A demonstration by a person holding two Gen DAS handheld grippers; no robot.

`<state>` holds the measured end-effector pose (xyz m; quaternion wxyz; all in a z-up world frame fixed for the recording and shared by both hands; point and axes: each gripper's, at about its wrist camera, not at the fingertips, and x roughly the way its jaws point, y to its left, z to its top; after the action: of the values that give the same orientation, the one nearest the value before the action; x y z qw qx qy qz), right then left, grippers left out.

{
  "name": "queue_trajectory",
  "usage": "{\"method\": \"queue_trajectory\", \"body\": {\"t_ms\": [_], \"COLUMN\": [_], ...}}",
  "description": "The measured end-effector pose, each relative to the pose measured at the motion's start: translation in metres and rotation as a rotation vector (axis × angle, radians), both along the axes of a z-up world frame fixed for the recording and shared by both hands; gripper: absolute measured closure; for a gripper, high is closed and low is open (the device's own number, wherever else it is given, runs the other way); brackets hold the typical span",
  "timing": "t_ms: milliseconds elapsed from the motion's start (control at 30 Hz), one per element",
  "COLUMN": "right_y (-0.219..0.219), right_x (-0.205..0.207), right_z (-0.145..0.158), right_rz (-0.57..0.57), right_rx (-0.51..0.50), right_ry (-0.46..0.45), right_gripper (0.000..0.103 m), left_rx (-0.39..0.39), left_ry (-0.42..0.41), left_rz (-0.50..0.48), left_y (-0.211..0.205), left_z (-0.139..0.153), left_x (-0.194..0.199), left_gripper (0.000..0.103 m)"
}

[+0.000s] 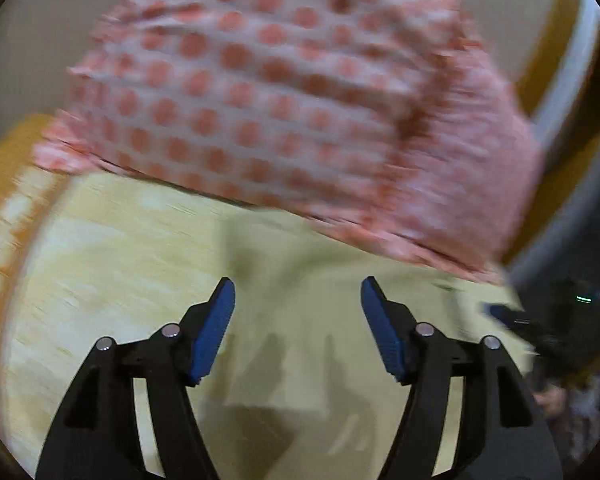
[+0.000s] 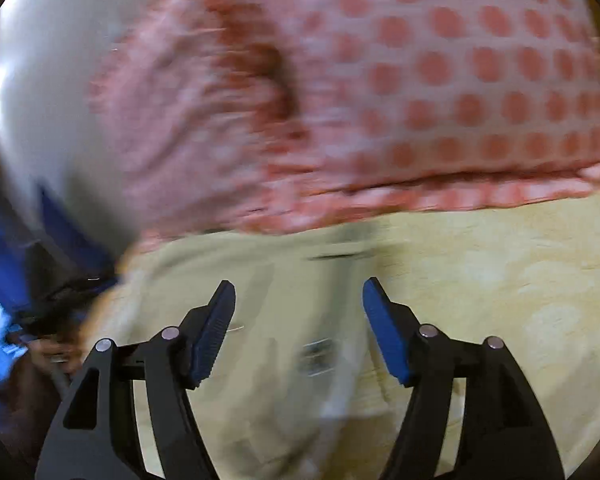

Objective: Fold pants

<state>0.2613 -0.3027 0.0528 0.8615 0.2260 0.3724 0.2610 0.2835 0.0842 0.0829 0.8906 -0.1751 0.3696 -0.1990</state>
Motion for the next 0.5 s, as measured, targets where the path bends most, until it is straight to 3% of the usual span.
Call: {"method": "queue_trajectory", "body": {"t_ms": [33, 100, 167, 200, 233, 267, 333, 367, 400, 500], "right_y": [0.004, 0.014, 0.003, 0.000, -0.001, 0.002, 0.015, 0.023, 0.035, 0.066], "right_x": [0.000, 0.010, 0.012, 0.011, 0.005, -0.009, -0.041, -0.059, -0.079, -0.123], "right_z": [-0.005, -0.029, -0.043, -0.042, -0.038, -0.028, -0.011, -0.006, -0.002, -0.006], "right_rz": [0.028, 0.011, -0.062, -0.088, -0.117, -0.150, -0.159, -0.158, -0.150, -0.148], "right_rx": [0.017, -0.001, 0.087, 0.092, 0.077, 0.018, -0.077, -0.120, -0.175, -0.294], "right_ry": [0.027, 0.169, 0.221, 0.247, 0.262, 0.242, 0.142, 0.096, 0.058, -0.022], "right_gripper": [0.035, 0.034, 0.036, 0.040, 0.038, 0.034, 0.005, 0.004, 0.004, 0.001], "left_rx": [-0.018, 0.000, 0.089, 0.133, 0.176, 0.207, 0.219, 0.239, 0.288, 0.387], "left_ry": [0.023, 0.130, 0.232, 0.162, 0.163, 0.174, 0.134, 0.094, 0.041, -0.034], "left_rz": [-0.044, -0.096, -0.075, -0.049, -0.033, -0.015, 0.012, 0.028, 0.056, 0.092], "left_y": [-0.008, -0.029, -0.041, -0.043, -0.045, -0.046, -0.043, -0.042, -0.043, -0.048], "left_z": [-0.004, -0.027, -0.055, -0.053, -0.051, -0.047, -0.034, -0.027, -0.020, -0.021], "left_x": [-0.003, 0.003, 0.014, 0.009, 0.006, 0.000, -0.029, -0.047, -0.073, -0.130], "left_gripper": [0.033, 0.033, 0.046, 0.046, 0.046, 0.044, 0.026, 0.020, 0.008, 0.002]}}
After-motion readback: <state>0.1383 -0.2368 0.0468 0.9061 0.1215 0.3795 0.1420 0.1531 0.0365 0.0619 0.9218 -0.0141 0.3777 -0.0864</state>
